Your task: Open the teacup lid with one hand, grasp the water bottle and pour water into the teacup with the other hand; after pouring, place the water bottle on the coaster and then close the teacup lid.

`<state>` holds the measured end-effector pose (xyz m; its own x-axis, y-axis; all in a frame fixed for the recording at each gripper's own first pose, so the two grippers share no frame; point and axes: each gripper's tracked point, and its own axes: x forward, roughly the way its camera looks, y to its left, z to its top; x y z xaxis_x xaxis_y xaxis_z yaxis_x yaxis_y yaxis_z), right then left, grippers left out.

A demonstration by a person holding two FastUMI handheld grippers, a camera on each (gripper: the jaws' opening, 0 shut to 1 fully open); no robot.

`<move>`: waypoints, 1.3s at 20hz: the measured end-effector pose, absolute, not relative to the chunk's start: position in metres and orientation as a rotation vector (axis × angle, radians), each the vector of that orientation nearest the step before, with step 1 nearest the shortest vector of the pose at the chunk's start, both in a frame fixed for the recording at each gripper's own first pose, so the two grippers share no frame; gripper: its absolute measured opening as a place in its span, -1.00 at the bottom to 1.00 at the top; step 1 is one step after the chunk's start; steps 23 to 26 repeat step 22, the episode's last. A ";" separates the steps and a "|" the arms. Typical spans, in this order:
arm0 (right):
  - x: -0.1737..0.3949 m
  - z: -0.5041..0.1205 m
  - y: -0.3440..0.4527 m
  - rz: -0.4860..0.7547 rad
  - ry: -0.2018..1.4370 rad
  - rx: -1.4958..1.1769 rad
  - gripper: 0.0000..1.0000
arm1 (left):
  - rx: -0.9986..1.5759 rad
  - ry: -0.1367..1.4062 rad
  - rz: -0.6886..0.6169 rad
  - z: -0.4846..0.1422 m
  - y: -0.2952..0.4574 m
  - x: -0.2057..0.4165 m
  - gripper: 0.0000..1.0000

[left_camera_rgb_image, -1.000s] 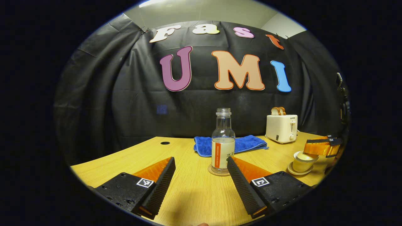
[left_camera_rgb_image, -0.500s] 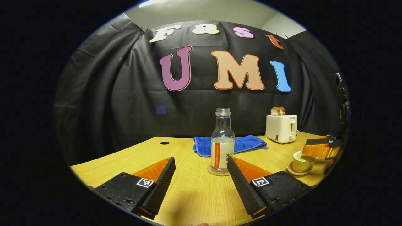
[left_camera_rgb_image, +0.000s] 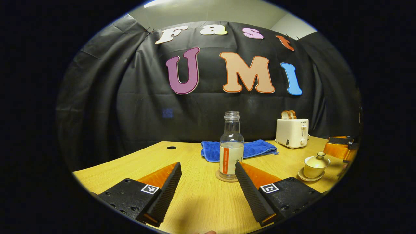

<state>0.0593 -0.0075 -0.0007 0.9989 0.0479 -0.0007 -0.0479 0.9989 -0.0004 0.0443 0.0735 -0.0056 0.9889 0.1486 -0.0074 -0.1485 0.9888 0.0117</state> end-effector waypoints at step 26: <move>0.030 0.004 -0.096 -0.310 -0.018 -0.013 0.92 | 0.011 0.007 0.166 -0.005 0.070 0.059 0.93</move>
